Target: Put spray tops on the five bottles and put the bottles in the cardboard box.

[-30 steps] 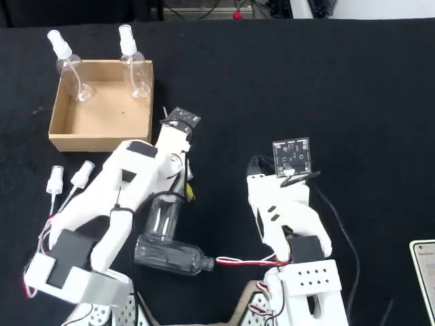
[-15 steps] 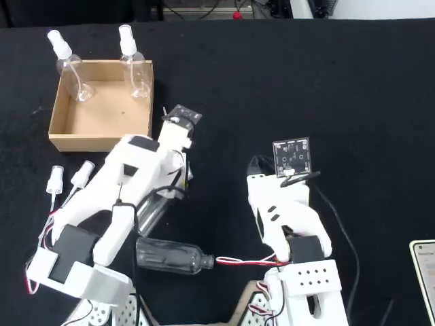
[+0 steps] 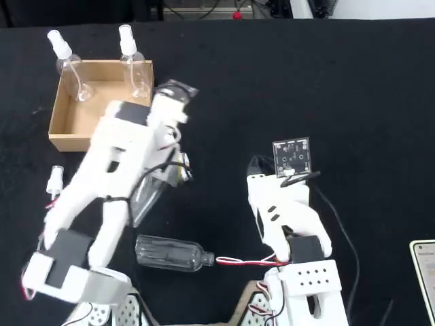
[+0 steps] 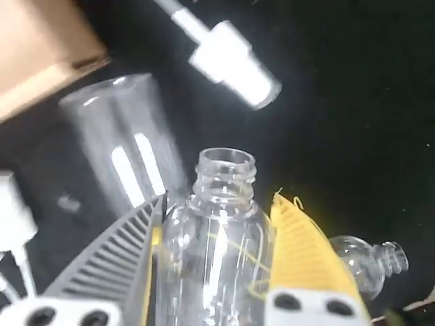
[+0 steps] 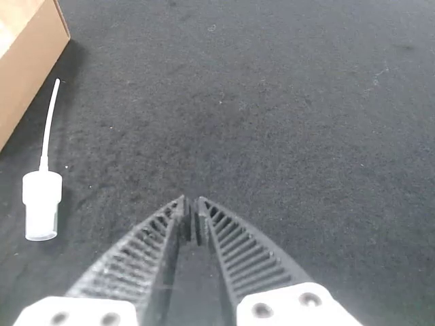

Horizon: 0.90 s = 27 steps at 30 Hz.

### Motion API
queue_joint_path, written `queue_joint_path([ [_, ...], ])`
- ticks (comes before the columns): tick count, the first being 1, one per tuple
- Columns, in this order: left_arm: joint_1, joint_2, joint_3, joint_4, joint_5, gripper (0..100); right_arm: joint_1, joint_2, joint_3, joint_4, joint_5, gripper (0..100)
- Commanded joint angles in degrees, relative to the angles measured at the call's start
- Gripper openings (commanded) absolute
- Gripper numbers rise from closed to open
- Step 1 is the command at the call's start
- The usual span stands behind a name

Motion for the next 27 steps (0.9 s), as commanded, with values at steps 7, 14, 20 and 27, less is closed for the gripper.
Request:
queue_joint_path([
  [7,-17.0,-22.9,11.7,1.0,-10.1,10,-0.9,-0.7,-0.4,-1.1,-0.1,1.5],
  [14,-38.1,-25.7,25.5,-11.1,-15.9,10,-0.9,-0.7,-0.4,-1.1,-0.1,1.5],
  [20,-51.9,-25.6,26.8,-15.9,-19.2,10,-0.9,-0.7,-0.4,-1.1,-0.2,1.5],
  [27,-62.6,-25.7,27.5,-20.0,-29.2,10,-0.9,-0.7,-0.4,-1.1,-0.4,1.5],
])
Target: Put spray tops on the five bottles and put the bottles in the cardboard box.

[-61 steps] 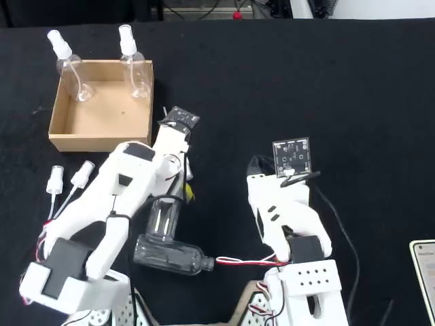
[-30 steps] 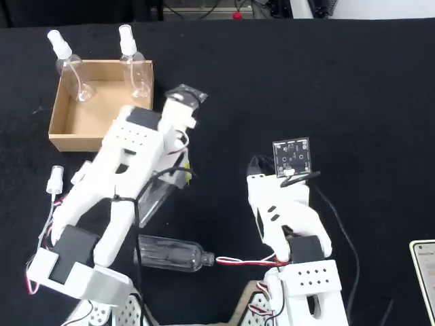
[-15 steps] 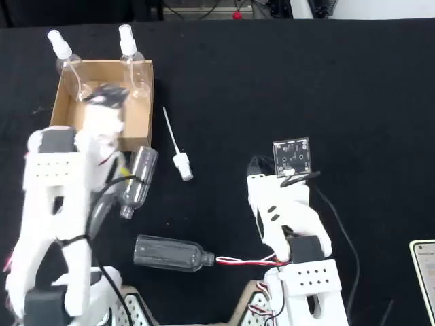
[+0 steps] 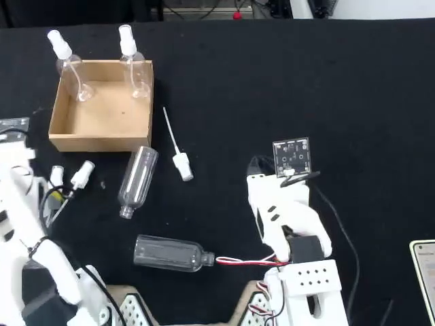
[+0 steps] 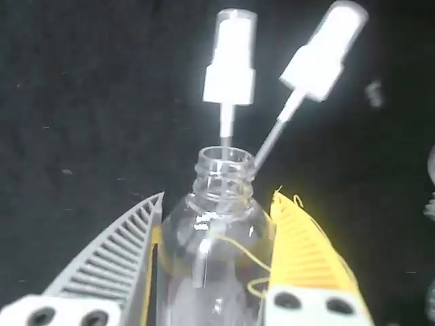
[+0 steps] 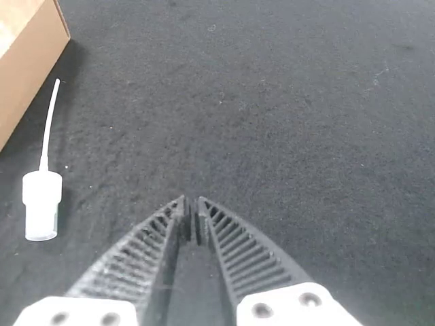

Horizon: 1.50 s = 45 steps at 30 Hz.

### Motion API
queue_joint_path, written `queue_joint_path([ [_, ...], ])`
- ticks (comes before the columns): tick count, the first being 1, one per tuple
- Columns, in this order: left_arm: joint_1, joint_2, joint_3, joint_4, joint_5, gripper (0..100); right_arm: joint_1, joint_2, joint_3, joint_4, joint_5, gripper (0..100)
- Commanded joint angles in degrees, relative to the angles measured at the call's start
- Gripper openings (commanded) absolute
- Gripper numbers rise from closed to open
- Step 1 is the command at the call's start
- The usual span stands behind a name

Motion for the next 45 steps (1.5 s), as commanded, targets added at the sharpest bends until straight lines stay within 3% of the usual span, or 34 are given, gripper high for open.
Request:
queue_joint_path([
  [1,-9.2,-1.7,-1.7,-6.2,-7.4,10,-0.9,-0.7,-0.4,-1.1,-0.4,1.5],
  [7,-12.9,2.1,7.3,-16.1,-8.6,10,-1.0,-0.7,-0.5,-1.1,-0.4,1.5],
  [11,-13.7,7.5,8.7,-20.4,-4.0,10,-1.0,-0.7,-0.5,-1.1,-0.4,1.5],
  [18,-13.6,16.4,0.7,-13.0,-3.8,24,-1.0,-0.7,-0.4,-1.1,-0.4,1.5],
  [25,-13.6,23.3,-8.4,-11.2,-3.8,23,-1.0,-0.7,-0.4,-1.1,-0.3,1.5],
  [30,-13.1,24.2,-16.0,0.7,-7.4,25,-1.0,-0.7,-0.4,-1.1,-0.2,1.5],
  [33,-13.2,24.2,-17.1,0.6,-7.7,30,-0.9,-0.7,-0.4,-1.1,-0.2,1.5],
  [41,-13.4,24.2,-13.3,-5.0,-8.5,31,-0.9,-0.7,-0.4,-1.1,-0.2,1.5],
  [45,-13.4,24.1,-12.5,-3.3,-11.2,31,-0.9,-0.7,-0.4,-1.1,-0.2,1.5],
])
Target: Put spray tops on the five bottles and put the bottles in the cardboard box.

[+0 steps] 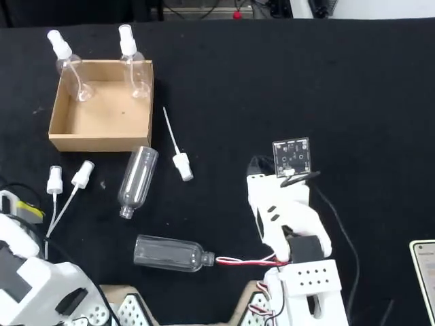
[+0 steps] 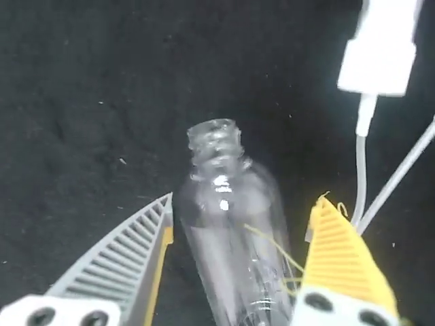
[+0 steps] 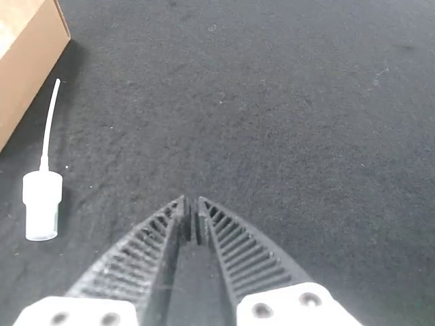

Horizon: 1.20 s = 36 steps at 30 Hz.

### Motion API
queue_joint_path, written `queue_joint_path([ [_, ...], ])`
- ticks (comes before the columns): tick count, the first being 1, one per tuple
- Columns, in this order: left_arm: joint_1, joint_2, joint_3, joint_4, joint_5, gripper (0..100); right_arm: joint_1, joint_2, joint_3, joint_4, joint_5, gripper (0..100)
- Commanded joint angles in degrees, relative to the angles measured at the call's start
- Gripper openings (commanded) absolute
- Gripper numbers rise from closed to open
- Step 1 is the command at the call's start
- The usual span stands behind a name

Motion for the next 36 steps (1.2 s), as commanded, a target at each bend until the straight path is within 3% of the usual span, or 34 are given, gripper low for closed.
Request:
queue_joint_path([
  [1,-0.4,-0.3,0.0,0.6,-1.6,31,-0.9,-0.7,-0.4,-1.1,-0.2,1.5],
  [11,-3.9,-0.3,2.0,0.3,0.9,31,-0.9,-0.7,-0.4,-1.1,-0.2,1.5],
  [16,-2.1,-0.2,4.4,-0.1,1.0,31,-0.9,-0.7,-0.4,-1.1,-0.2,1.5],
  [22,-0.1,-0.3,6.7,-6.9,5.1,31,-0.9,-0.7,-0.4,-1.1,-0.2,1.5],
  [36,0.0,-0.3,6.5,-6.9,5.7,29,-0.9,-0.7,-0.3,-1.1,-0.2,1.5],
])
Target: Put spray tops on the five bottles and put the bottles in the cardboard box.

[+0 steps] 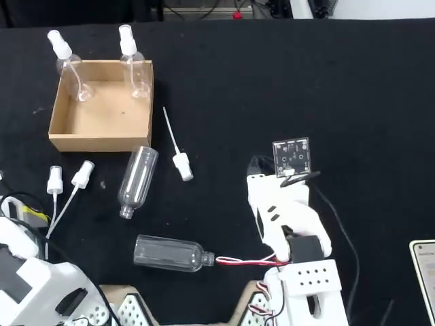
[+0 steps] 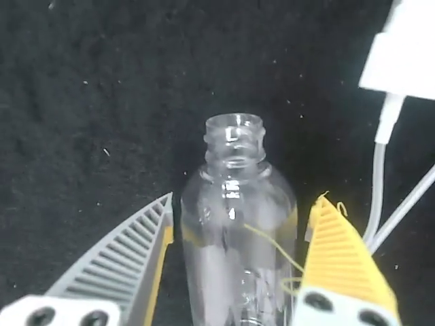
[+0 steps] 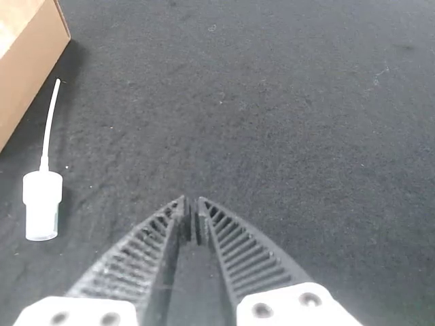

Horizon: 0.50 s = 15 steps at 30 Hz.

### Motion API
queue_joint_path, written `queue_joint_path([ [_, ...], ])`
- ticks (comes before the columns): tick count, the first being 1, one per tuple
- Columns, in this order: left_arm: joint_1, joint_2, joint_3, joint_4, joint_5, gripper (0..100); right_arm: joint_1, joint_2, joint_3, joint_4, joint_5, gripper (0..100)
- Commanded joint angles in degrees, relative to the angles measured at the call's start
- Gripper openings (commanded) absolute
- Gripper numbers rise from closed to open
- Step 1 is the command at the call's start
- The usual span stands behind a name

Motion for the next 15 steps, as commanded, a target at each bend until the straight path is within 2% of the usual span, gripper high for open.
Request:
queue_joint_path([
  [1,0.8,-0.3,-0.5,-0.3,1.7,27,-0.9,-0.7,-0.3,-1.1,-0.2,1.5],
  [7,0.8,-0.3,-0.5,-0.3,2.1,13,-0.9,-0.7,-0.3,-1.1,-0.2,1.5],
  [11,0.3,-1.0,-1.2,0.3,2.1,12,-0.9,-0.7,-0.3,-1.1,-0.2,1.5],
  [15,0.1,-2.3,-5.6,8.6,2.1,12,-1.3,-0.8,-1.6,1.3,-0.2,1.5],
])
